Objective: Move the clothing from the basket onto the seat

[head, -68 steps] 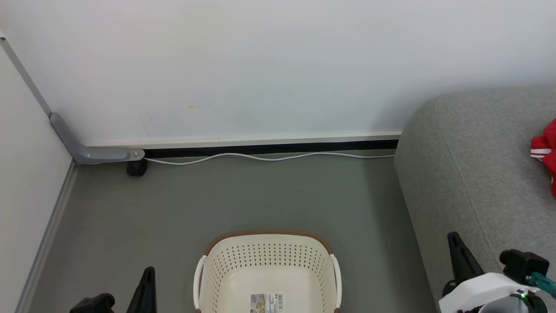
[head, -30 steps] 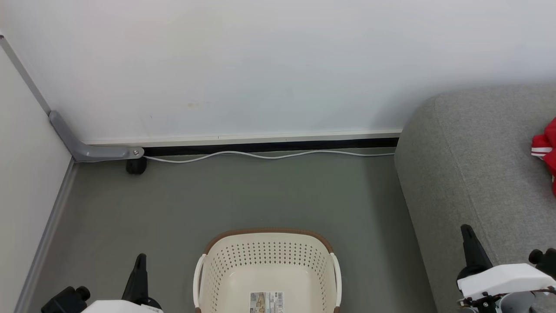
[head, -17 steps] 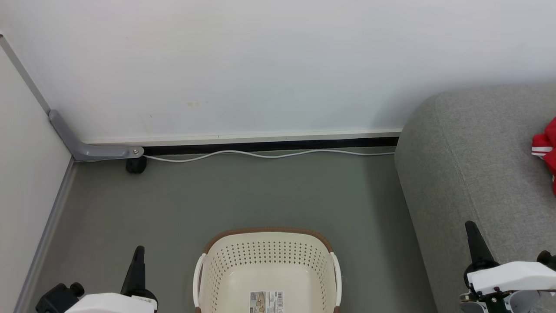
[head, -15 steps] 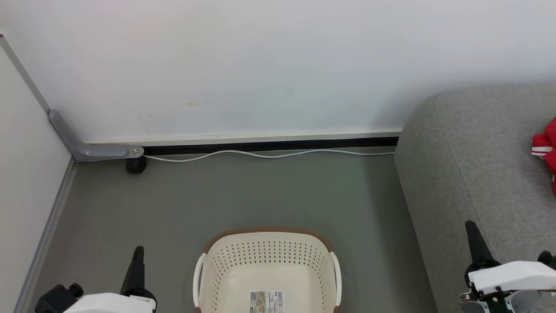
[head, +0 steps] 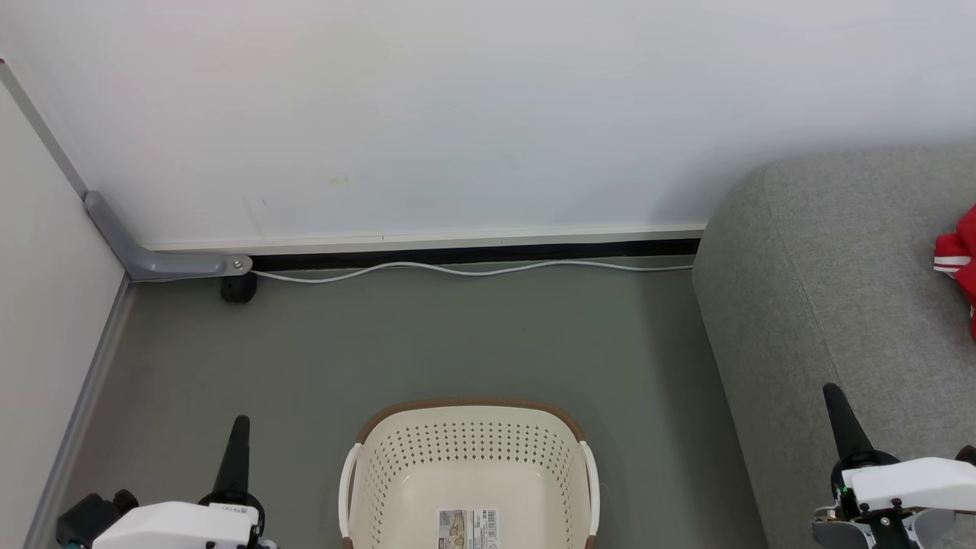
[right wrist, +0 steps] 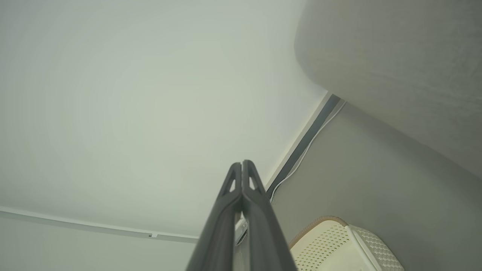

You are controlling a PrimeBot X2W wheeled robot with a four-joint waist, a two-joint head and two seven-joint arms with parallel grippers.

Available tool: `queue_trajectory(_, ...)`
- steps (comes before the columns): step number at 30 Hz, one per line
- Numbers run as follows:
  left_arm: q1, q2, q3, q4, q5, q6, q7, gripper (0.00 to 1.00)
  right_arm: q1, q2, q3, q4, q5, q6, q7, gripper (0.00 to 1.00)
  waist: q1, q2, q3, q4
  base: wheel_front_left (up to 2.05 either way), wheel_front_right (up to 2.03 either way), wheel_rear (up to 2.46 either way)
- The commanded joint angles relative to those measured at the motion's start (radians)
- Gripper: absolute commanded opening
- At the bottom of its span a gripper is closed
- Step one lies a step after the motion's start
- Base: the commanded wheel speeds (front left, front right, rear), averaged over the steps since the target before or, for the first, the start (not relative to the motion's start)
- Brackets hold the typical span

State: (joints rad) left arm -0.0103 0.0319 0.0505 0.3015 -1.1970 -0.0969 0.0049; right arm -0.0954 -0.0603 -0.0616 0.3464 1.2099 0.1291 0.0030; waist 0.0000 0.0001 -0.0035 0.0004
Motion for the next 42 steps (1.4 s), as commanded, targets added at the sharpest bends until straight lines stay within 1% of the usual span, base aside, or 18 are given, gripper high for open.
queue_trajectory(1,-0.054,0.015,0.030,-0.030,-0.041,-0.011,0.013,0.00,-0.020,-0.007,0.005,-0.038,0.040,0.001,0.017,0.00,0.0000,-0.0001,0.000,0.000,0.00,0.00,0.00)
queue_trajectory(5,-0.060,0.016,0.034,-0.033,-0.087,-0.014,0.024,0.00,-0.019,-0.005,-0.002,-0.046,0.084,0.001,0.028,0.00,0.0000,-0.0001,0.001,0.000,0.00,0.00,0.00)
queue_trajectory(6,-0.064,0.016,0.037,-0.036,-0.121,-0.016,0.033,0.00,-0.018,-0.003,-0.007,-0.051,0.117,0.001,0.037,0.00,0.0000,-0.0001,0.002,0.000,0.00,0.00,0.00)
queue_trajectory(10,-0.068,0.016,0.040,-0.038,-0.155,-0.018,0.042,0.00,-0.018,-0.002,-0.013,-0.057,0.150,0.001,0.046,0.00,0.0000,-0.0001,0.002,0.000,0.00,0.00,0.00)
queue_trajectory(31,-0.097,0.018,0.063,-0.056,-0.405,-0.033,0.107,0.00,-0.013,0.010,-0.051,-0.100,0.392,0.002,0.109,0.00,0.0000,-0.0001,0.006,0.000,0.00,0.00,0.00)
queue_trajectory(42,-0.098,0.018,0.063,-0.056,-0.411,-0.034,0.108,0.00,-0.013,0.010,-0.052,-0.102,0.399,0.002,0.110,0.00,0.0000,-0.0001,0.007,0.000,0.00,0.00,0.00)
